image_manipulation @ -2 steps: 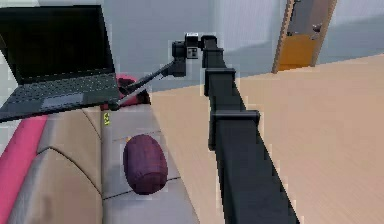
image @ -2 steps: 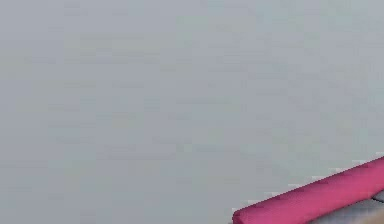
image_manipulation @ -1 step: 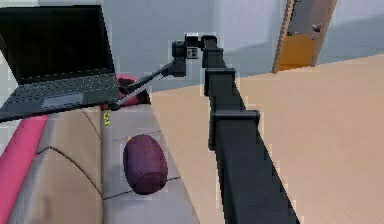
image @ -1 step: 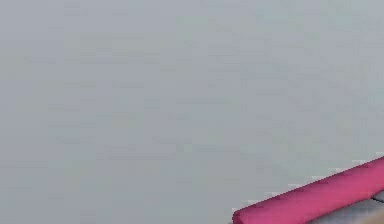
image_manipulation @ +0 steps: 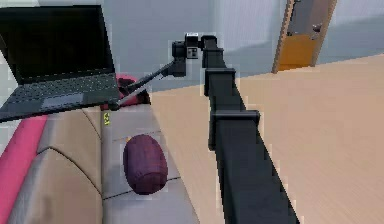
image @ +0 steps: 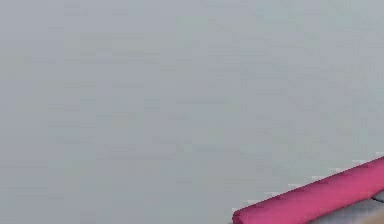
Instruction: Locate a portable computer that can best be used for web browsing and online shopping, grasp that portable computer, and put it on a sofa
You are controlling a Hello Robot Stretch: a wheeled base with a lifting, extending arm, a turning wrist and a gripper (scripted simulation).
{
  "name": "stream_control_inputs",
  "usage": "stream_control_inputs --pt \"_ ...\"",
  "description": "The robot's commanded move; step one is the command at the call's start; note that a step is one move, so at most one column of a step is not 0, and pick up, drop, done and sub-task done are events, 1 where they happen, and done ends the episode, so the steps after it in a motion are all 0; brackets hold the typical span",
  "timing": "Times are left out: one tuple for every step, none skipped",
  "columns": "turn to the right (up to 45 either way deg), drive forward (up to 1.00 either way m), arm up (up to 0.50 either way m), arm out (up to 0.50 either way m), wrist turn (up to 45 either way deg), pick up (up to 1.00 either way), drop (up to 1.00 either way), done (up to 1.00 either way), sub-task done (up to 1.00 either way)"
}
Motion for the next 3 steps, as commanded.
stream_control_inputs --pt "0.0 0.00 0.00 0.00 0.0 0.00 1.00 0.00 0.00" --pt "0.0 0.00 0.00 -0.10 0.0 0.00 0.00 0.00 0.00" --pt "0.0 0.00 0.00 0.00 -39.0 0.00 0.00 0.00 0.00"
